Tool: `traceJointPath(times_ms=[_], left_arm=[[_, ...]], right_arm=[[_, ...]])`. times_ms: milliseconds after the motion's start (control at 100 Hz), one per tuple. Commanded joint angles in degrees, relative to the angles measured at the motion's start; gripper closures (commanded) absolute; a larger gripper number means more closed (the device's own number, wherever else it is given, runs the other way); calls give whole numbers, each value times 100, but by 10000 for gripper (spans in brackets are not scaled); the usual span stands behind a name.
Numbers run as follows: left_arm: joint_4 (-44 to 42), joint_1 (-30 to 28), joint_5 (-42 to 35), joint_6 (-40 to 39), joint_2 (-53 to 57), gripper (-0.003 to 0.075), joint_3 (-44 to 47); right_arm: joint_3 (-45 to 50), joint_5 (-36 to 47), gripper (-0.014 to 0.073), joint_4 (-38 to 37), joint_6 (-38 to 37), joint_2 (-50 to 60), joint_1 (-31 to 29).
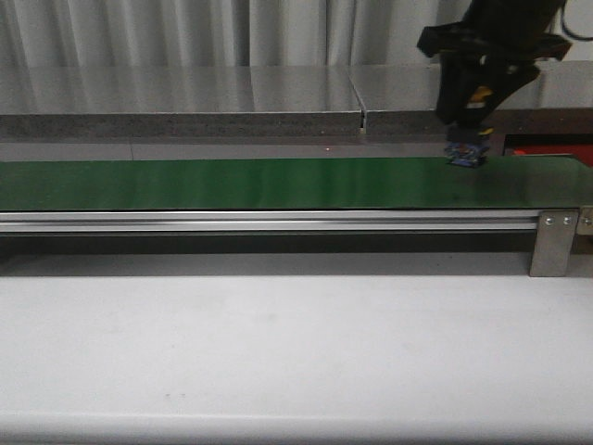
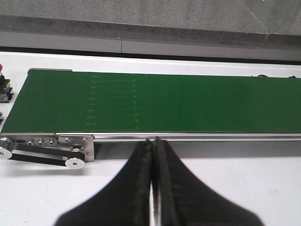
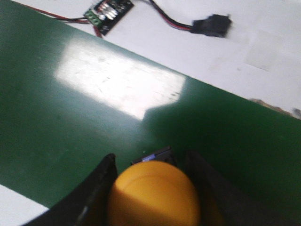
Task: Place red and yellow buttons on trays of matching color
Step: 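Carry the yellow button into the yellow tray and open the right gripper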
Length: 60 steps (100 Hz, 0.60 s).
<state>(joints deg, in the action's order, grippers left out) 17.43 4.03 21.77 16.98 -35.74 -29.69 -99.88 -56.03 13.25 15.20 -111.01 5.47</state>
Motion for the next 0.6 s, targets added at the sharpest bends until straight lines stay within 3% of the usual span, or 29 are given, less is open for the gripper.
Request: traceJointPath(times_ms=[0,370,590], left_arm=[[119,49,-419,-12,-2,739,-161],[119,49,-419,-12,-2,739,-161],[119,49,-419,-12,-2,739,-161]], right_arm=[[-176,-72,368,-125,-127,653,-306],[958,208,368,-18,-470,1561,-2069],[2037,1203,368,237,-465,1557,-2681]])
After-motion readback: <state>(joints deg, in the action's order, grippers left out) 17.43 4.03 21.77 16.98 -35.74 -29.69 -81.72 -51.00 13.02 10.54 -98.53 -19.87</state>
